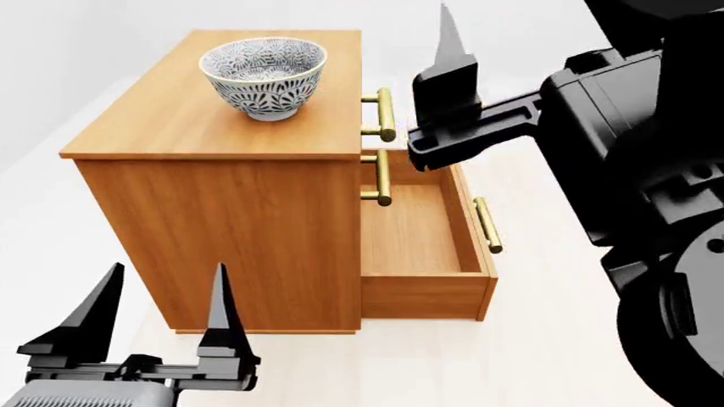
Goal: Put the bowl on top of the cabinet.
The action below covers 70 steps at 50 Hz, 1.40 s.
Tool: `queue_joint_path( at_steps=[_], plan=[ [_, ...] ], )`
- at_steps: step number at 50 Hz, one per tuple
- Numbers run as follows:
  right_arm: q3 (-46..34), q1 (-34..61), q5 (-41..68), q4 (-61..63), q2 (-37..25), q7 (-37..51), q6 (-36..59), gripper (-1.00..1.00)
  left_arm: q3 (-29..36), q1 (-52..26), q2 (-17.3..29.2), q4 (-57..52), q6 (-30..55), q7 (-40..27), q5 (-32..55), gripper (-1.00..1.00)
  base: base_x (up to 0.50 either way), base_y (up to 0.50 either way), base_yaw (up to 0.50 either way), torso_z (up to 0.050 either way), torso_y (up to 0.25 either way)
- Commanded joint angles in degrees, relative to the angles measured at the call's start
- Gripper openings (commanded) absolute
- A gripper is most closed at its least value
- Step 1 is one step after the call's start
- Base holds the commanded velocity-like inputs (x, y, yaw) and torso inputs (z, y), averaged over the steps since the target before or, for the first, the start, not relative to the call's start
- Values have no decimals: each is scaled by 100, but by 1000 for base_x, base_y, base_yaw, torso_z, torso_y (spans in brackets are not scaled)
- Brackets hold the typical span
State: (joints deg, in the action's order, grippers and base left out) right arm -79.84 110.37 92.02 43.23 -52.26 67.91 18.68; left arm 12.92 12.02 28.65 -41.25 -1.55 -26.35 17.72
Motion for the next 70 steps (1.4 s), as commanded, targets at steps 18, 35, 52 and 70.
queue_joint_path(
  at_steps=[18,35,52,70],
  plan=[
    [-504,-1785,-1943,1667,-1400,1109,-732,100,-52,82,62,-133,-39,-80,4,100,0,0,0,0,0],
    [-6118,841,-4417,1676,-1425,2207,-3184,100,-204,245,156,-344,-137,-166,25,100,0,0,0,0,0],
    [-8234,1474,-6244,1677,-2138,2208,-4071,100,-366,448,265,-680,-207,-278,28,100,0,0,0,0,0],
    [-10008,2248,-7778,1677,-2635,2207,-4459,100,-528,684,350,-955,-347,-370,44,100,0,0,0,0,0]
  ],
)
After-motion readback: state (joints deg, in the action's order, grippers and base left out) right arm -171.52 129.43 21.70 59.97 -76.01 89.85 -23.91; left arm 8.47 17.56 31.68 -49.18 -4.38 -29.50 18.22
